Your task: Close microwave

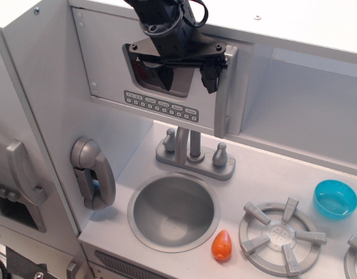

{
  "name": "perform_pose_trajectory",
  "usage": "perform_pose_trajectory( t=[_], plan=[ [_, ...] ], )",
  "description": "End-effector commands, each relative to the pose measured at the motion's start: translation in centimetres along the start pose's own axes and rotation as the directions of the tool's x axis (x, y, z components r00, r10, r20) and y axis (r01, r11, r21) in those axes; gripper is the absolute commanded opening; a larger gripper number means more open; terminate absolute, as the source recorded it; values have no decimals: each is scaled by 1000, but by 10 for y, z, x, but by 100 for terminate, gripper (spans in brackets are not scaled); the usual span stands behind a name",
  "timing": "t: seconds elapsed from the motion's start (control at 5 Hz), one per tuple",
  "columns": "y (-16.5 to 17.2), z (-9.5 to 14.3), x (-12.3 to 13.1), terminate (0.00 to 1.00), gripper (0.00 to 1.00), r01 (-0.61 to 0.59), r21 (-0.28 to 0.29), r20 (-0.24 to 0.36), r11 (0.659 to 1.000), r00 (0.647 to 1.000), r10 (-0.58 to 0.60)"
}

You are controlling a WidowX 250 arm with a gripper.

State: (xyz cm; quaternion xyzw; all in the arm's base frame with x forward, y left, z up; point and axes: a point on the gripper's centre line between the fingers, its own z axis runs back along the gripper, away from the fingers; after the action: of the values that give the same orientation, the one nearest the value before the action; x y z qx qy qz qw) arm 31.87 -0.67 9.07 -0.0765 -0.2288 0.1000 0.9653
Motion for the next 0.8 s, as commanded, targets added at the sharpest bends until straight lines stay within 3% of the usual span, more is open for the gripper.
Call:
perform_pose_trajectory(
  t=[0.0, 0.2, 0.6],
  plan=[
    [8, 30, -3, 0, 100, 20, 5, -136, 1000, 991, -19],
    [21, 52, -22, 0, 100, -2, 39, -225, 999, 974, 10],
    [38, 77, -50, 0, 100, 72, 13, -271, 997, 960, -66]
  ],
)
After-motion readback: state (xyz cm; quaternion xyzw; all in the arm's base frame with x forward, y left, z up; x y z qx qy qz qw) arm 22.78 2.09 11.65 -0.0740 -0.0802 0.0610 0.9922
